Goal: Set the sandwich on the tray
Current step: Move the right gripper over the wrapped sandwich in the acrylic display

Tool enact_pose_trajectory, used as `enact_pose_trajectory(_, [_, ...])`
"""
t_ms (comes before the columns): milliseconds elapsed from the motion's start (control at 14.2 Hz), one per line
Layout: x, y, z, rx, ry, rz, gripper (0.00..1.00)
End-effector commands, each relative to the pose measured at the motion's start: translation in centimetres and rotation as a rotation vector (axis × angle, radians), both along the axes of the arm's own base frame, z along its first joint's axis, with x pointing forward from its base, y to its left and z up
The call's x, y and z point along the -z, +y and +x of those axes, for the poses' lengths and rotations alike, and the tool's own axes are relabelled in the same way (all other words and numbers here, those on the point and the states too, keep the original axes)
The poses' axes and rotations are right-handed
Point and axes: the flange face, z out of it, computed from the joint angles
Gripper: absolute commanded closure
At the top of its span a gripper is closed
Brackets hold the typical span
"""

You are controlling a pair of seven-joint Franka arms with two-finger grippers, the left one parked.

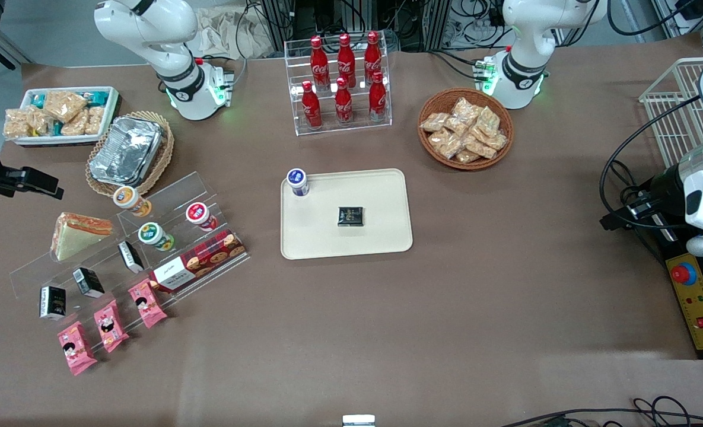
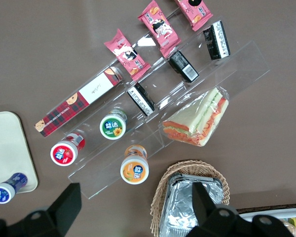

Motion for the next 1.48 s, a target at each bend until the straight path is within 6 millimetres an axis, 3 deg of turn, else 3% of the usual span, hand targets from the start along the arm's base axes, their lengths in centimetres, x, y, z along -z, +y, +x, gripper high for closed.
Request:
enact_pose_trajectory(0, [-1.2, 0.1, -0.4, 0.016, -0.024, 0.01, 0.0])
enact_pose_trajectory(281, [0.6, -0.4, 1.1, 0.035, 0.003, 0.0, 0.0])
enact_pose_trajectory(422, [0.4, -0.8, 1.3, 0.087, -0.004, -0.009, 0.0])
enact_pose_trajectory(773, [1.8, -1.6, 2.0, 0.561, -0.004, -0.13, 0.0])
enact_pose_trajectory(844, [1.7, -2.2, 2.2, 0.63, -0.028, -0.126, 0.0])
enact_pose_trajectory(984, [2.0, -5.2, 2.0, 0.717, -0.037, -0.107, 0.0])
enact_pose_trajectory(1266, [5.3, -9.9, 3.0, 0.914, -0.029, -0.128, 0.0])
enact_pose_trajectory(1406, [8.0, -10.9, 3.6, 1.0, 0.011, -0.114, 0.0])
